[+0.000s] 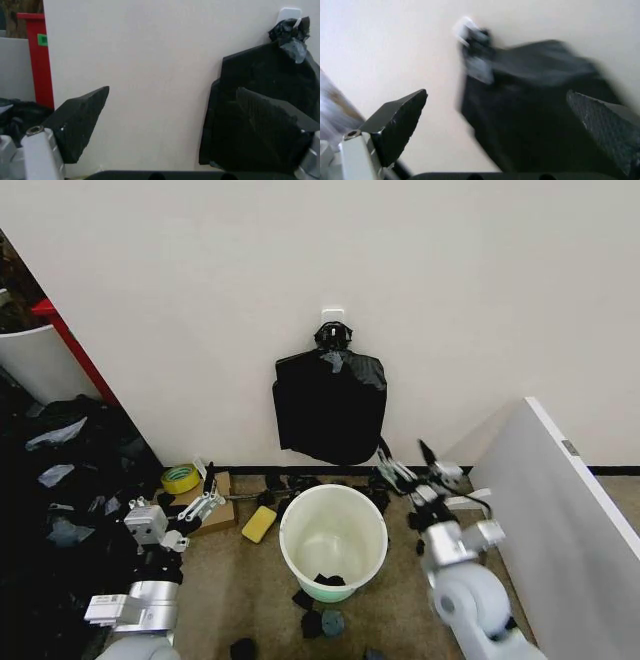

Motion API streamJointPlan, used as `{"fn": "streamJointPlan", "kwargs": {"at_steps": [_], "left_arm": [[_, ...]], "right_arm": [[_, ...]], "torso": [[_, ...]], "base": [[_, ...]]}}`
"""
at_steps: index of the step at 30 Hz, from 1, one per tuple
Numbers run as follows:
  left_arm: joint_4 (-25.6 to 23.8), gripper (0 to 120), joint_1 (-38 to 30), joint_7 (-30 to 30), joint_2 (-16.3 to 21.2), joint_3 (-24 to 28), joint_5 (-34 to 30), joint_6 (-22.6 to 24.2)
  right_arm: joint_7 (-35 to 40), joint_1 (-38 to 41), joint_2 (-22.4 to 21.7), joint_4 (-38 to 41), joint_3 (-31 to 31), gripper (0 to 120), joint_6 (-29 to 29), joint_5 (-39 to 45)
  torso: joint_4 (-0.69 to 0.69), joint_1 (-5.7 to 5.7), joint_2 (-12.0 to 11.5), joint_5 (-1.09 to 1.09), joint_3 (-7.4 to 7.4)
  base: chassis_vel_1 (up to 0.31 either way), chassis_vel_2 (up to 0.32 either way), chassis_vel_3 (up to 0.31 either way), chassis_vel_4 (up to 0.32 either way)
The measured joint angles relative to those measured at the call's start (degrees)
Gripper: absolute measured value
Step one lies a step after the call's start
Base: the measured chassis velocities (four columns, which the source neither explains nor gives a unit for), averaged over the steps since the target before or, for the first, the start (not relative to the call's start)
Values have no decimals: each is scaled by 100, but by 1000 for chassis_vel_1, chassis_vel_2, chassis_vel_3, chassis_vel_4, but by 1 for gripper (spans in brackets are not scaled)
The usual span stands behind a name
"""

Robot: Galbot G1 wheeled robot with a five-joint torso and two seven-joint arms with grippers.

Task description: Place the garbage bag over the trash bin.

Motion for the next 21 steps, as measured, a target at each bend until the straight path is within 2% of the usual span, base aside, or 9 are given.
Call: {"fn": "streamJointPlan", "kwargs": {"at_steps": [1,6,11,21], "left_arm": [[-9,100,8,-15,15,-11,3,-1],[-43,100,27,-60,85,-44,5,-1],[-37,100,1,-98,85,-43,9,-1],[21,100,-51,-120,2,-18,42,0]], "right_arm": [[-101,216,67,-121,-85,100,-23,363],[-151,859,364,-614,-354,100,-65,1143],[59,1368,733,-1138,-538,100,-97,1673],[174,1993,1158,-1829,-551,100,-108,1781]], "torso": [[0,0,0,-1,0],[0,0,0,0,0],[0,0,0,0,0],[-1,0,0,0,0]], "base": [[0,0,0,0],[0,0,0,0],[0,0,0,0],[0,0,0,0]]}}
